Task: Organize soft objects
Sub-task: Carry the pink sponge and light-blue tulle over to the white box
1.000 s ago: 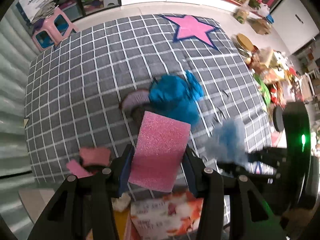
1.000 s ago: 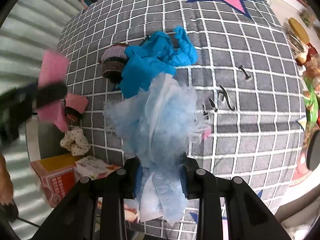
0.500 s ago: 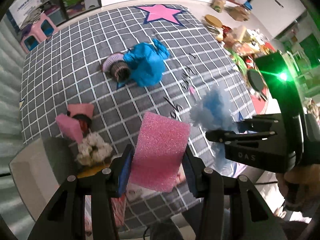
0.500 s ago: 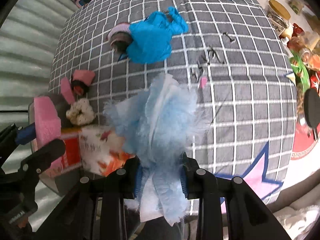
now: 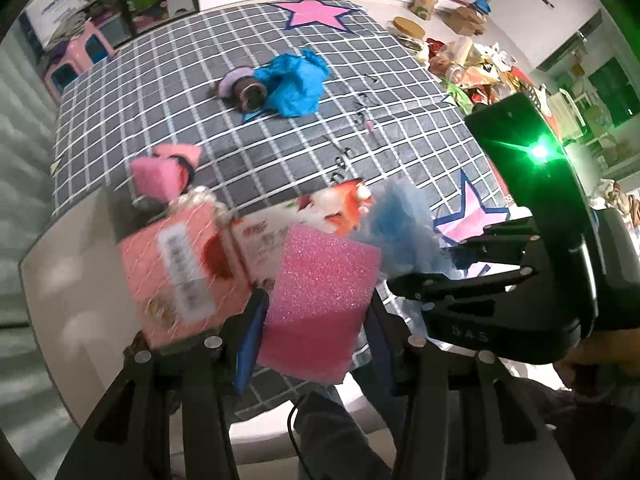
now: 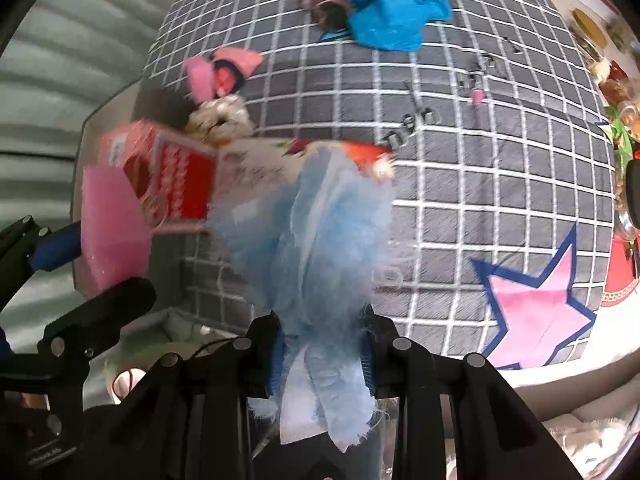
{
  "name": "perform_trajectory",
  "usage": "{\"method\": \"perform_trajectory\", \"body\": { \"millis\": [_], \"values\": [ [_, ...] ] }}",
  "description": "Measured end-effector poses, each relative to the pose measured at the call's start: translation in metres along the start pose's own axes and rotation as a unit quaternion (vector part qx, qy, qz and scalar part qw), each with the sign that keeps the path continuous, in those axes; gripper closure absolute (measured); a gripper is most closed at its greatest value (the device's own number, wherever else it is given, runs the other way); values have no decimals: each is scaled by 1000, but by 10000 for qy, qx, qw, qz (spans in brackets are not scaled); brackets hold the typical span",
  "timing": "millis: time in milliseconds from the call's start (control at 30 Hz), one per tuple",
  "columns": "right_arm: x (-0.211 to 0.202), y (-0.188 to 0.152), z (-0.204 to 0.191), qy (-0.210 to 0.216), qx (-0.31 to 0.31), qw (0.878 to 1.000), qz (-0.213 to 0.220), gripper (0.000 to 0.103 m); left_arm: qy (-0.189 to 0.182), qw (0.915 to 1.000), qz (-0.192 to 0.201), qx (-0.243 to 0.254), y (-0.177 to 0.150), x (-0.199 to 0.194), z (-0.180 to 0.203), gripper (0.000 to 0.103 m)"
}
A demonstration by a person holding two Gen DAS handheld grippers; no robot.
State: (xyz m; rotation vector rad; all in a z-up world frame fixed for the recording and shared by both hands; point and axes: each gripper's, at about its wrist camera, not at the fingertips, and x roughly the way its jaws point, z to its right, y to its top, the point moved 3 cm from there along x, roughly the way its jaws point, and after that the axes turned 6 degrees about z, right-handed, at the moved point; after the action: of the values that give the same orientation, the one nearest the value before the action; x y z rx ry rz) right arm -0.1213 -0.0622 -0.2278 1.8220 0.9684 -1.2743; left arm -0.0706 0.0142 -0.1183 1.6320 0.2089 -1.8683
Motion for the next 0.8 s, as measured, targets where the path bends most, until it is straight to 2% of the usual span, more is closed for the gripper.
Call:
{"method": "perform_trajectory", "body": {
  "millis": [200, 400, 567, 800],
  "values": [
    [7, -14, -44, 152, -499, 9985, -133, 71, 216, 9992, 83, -311, -28, -14, -27, 52],
    [9, -19, -92, 218, -1169, 9928, -146, 71, 455, 9948, 289, -867, -53, -37, -62, 52],
    [7, -19, -129, 278, -1656, 9857, -153, 71, 677, 9848, 512, -1513, -72, -58, -98, 52],
    [4, -10, -182, 383, -2302, 9723, -140, 71, 1019, 9611, 698, -2469, -105, -77, -150, 52]
  ]
}}
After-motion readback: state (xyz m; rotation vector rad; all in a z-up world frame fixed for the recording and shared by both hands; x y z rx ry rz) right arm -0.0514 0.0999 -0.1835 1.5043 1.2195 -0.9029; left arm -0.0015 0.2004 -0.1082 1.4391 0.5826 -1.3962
